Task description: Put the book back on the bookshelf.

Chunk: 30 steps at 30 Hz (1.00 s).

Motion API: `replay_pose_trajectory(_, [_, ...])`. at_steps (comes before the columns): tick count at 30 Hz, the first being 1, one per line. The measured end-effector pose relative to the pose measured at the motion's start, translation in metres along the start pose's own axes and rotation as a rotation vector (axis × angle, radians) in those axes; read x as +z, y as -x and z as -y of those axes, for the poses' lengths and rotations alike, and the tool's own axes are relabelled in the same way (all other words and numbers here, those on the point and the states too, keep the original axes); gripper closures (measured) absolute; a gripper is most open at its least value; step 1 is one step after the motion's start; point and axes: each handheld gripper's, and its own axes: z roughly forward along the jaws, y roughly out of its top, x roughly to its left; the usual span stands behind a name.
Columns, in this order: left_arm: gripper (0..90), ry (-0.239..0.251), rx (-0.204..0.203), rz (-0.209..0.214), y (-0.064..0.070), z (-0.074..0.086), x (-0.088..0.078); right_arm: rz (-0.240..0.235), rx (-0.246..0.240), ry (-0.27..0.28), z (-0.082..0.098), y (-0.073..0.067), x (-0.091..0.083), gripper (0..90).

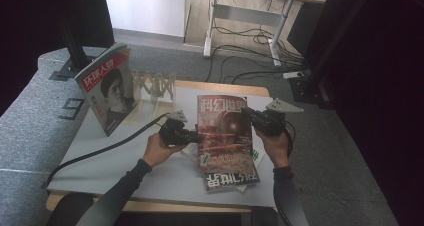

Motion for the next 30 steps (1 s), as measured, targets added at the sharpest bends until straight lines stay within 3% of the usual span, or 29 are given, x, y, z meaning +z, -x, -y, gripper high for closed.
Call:
replay_pose_trajectory(3, [78.6,0.024,0.015,0.001,0.003,-0.003,-0.006,-0.002,0.001,0.017,-0.002,0.001,-0.003,82.5])
replay_pose_trajectory(12, [84.9,0.087,0.114,-0.097,0.015,-0.008,-0.020,0.004,-0.010,0.066,-0.011,0.001,-0.012,82.1])
replay_pose_trajectory(15, [85.3,0.086,0.152,-0.111,0.018,-0.006,-0.021,0.000,-0.016,0.073,-0.012,0.000,-0.015,81.7])
replay_pose_trajectory(30, [82.9,0.070,0.215,-0.145,0.029,-0.008,-0.020,0.011,-0.038,0.065,-0.005,-0.001,-0.029,79.8])
